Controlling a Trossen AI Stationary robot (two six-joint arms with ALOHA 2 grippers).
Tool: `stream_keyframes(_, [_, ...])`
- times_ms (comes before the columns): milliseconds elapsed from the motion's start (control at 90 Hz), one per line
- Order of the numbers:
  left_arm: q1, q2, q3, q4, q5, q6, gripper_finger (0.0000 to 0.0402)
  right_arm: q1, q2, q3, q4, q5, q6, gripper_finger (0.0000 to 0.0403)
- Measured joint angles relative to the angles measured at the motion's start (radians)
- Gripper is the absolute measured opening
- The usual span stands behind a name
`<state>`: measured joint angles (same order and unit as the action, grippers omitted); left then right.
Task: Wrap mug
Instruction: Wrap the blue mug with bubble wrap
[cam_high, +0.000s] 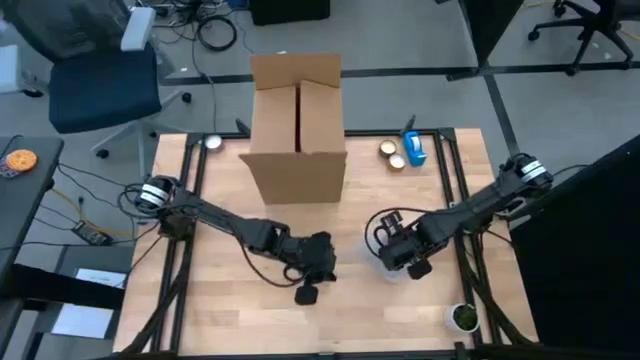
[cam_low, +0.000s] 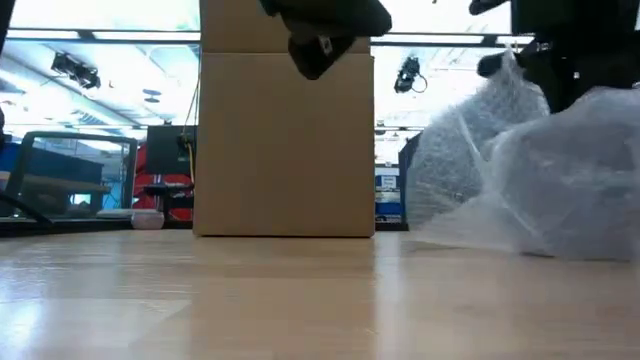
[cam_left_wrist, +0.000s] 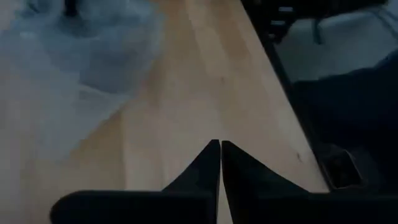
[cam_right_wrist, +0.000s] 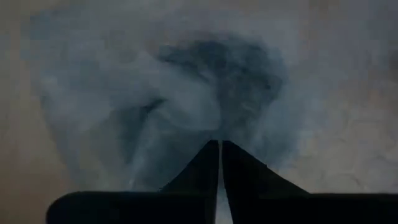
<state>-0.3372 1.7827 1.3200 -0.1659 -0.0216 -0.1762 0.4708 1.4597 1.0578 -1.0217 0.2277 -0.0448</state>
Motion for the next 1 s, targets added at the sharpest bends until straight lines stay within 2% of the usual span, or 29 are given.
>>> stream_keyframes(200, [-0.015, 0.063, -0.009, 0.163, -0.31, 0.11, 0.0008, 0.005, 0.019, 0.0, 0.074, -0.077, -0.022, 0.0])
stream_keyframes(267, [-0.003, 0.085, -0.009, 0.223, -0.358, 0.154, 0.0017, 0.01, 0.029, 0.0, 0.089, -0.101, -0.041, 0.0])
stream_keyframes(411, [0.027, 0.139, -0.009, 0.327, -0.305, 0.203, 0.0051, 0.029, 0.046, 0.0, 0.108, -0.117, -0.091, 0.0])
stream_keyframes(711, [0.08, 0.174, -0.009, 0.482, -0.304, 0.365, 0.0126, 0.05, 0.055, 0.0, 0.24, -0.18, -0.211, 0.0])
stream_keyframes(856, [0.099, 0.173, -0.007, 0.505, -0.185, 0.368, 0.0138, 0.055, 0.055, 0.0, 0.318, -0.193, -0.26, 0.0])
stream_keyframes(1000, [0.106, 0.174, -0.008, 0.503, -0.158, 0.355, 0.0137, 0.054, 0.055, 0.0, 0.354, -0.212, -0.289, 0.0])
